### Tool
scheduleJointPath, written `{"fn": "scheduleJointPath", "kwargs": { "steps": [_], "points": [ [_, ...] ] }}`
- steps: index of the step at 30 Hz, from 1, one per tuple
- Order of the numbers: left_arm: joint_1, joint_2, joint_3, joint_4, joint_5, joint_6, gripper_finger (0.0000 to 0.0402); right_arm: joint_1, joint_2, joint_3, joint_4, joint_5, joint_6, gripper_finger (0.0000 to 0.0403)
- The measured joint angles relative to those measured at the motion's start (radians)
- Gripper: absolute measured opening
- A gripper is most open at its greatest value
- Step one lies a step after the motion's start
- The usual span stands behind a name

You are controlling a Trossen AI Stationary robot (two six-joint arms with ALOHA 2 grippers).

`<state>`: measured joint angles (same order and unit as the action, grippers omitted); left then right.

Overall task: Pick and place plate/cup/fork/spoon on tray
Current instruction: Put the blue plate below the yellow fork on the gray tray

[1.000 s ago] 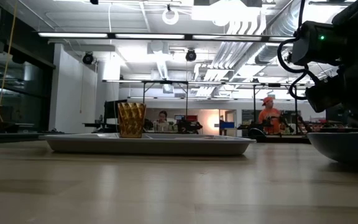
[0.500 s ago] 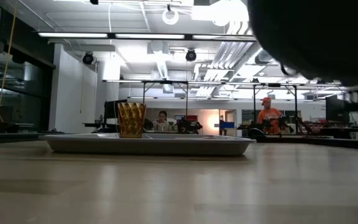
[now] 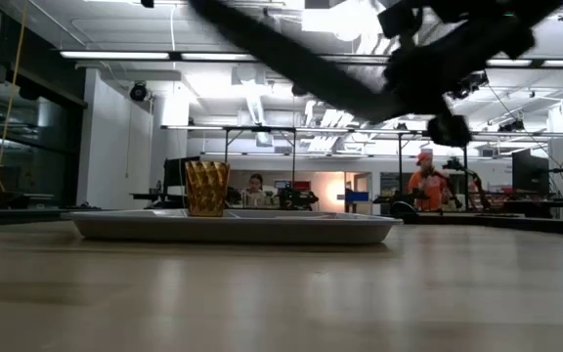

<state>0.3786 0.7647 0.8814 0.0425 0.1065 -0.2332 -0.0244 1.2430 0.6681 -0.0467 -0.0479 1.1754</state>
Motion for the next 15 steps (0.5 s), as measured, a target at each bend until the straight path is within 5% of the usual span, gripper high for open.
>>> {"fn": "scheduleJointPath", "kwargs": {
  "steps": [5,15],
  "points": [
    [0.000,0.000,0.000,0.000,-0.008,0.000,0.0167,-0.115,0.161,0.152,-0.179,0.082,-0.062,0.0001],
    [0.000,0.000,0.000,0.000,-0.009,0.000,0.0167,-0.281,0.440,0.305,-0.228,-0.087,-0.231,0.0000]
  ]
}}
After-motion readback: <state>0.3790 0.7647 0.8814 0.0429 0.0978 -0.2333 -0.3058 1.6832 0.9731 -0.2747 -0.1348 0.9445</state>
